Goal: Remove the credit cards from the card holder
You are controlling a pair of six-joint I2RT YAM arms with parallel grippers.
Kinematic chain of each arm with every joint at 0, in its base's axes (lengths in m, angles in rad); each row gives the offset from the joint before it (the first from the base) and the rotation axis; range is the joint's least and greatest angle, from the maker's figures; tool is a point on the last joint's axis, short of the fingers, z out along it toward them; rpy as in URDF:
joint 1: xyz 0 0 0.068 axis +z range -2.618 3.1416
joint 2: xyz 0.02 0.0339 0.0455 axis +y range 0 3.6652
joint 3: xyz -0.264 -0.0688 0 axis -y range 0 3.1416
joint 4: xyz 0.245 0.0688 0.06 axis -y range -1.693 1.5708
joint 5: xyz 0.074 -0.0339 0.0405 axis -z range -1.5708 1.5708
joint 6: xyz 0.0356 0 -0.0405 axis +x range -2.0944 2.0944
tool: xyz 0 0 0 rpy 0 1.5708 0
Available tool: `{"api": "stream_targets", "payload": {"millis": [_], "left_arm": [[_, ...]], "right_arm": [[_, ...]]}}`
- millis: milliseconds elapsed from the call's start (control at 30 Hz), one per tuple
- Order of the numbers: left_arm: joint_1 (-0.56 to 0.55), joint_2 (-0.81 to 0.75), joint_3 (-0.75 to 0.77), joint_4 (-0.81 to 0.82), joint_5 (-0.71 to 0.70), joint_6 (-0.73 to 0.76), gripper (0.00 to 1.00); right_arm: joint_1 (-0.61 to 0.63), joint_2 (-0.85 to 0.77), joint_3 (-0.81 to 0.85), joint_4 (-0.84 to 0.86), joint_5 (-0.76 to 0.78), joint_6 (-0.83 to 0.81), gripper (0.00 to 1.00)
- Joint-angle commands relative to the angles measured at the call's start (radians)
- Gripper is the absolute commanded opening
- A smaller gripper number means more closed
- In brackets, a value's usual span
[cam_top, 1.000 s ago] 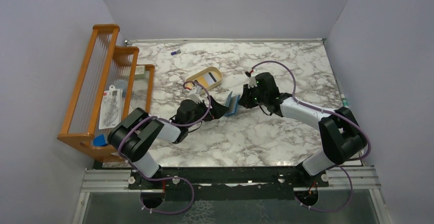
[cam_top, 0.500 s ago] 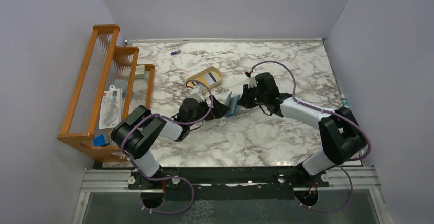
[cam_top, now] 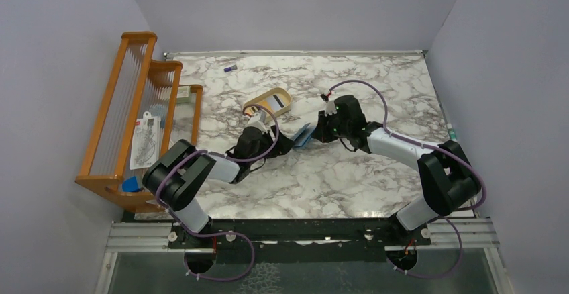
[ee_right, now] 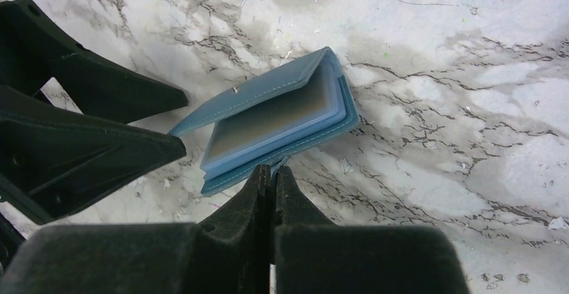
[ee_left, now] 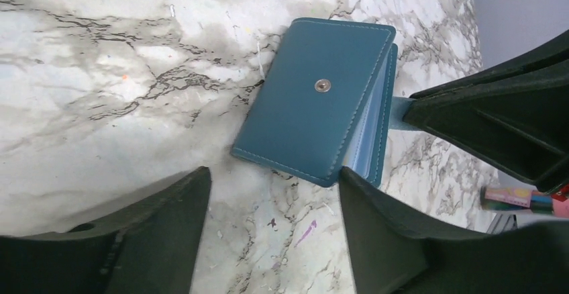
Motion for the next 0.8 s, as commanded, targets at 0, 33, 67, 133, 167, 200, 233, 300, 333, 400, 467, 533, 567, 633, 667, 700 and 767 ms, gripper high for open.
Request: {"api": "stream_targets", "payload": {"millis": [0, 33, 67, 133, 167, 200, 233, 300, 333, 400, 467, 533, 567, 633, 667, 700, 767], "left_arm": [[0.022, -0.036, -0.001, -0.082, -0.100, 0.020, 0.58], [0.028, -0.038, -0.004, -0.082, -0.101, 0.015, 0.50], [0.033, -0.038, -0.006, -0.082, -0.099, 0.015, 0.41], [0.040, -0.038, -0.005, -0.082, -0.092, 0.020, 0.25], [0.042, -0.037, -0.004, -0.081, -0.088, 0.023, 0.21], [0.044, -0.039, -0.002, -0.080, -0.087, 0.026, 0.18], [0.044, -0.041, -0.002, -0.077, -0.087, 0.029, 0.16], [0.044, -0.042, -0.003, -0.065, -0.060, 0.038, 0.12], [0.045, -0.045, -0.004, -0.054, -0.050, 0.043, 0.11], [0.046, -0.046, -0.011, -0.026, -0.030, 0.048, 0.09], [0.049, -0.041, -0.018, 0.010, -0.002, 0.050, 0.04], [0.051, -0.031, -0.024, 0.048, 0.032, 0.050, 0.00], [0.053, -0.025, -0.028, 0.070, 0.049, 0.047, 0.00], [0.054, -0.013, -0.037, 0.114, 0.076, 0.036, 0.00], [0.054, -0.008, -0.042, 0.132, 0.085, 0.030, 0.00], [0.054, -0.002, -0.046, 0.146, 0.092, 0.022, 0.00], [0.055, 0.004, -0.055, 0.164, 0.099, 0.010, 0.00]], "right_arm": [[-0.004, -0.022, -0.005, 0.013, -0.010, -0.013, 0.01], [-0.003, -0.022, -0.006, 0.012, -0.010, -0.014, 0.01], [-0.004, -0.023, -0.007, 0.011, -0.010, -0.015, 0.01], [-0.005, -0.025, -0.010, 0.010, -0.007, -0.017, 0.01], [-0.005, -0.023, -0.012, 0.010, -0.007, -0.017, 0.01], [-0.006, -0.022, -0.015, 0.011, -0.009, -0.017, 0.01], [-0.008, -0.021, -0.018, 0.011, -0.011, -0.016, 0.01], [-0.011, -0.021, -0.027, 0.018, -0.016, -0.013, 0.01], [-0.013, -0.021, -0.033, 0.020, -0.019, -0.011, 0.01], [-0.015, -0.019, -0.044, 0.026, -0.026, -0.008, 0.01], [-0.017, -0.018, -0.055, 0.030, -0.029, -0.006, 0.01], [-0.022, -0.017, -0.063, 0.034, -0.030, -0.006, 0.01], [-0.023, -0.017, -0.067, 0.035, -0.030, -0.006, 0.01], [-0.030, -0.013, -0.073, 0.037, -0.030, -0.006, 0.01], [-0.035, -0.011, -0.077, 0.037, -0.030, -0.005, 0.01], [-0.039, -0.008, -0.079, 0.037, -0.030, -0.005, 0.04], [-0.048, -0.001, -0.083, 0.036, -0.031, -0.004, 0.15]]}}
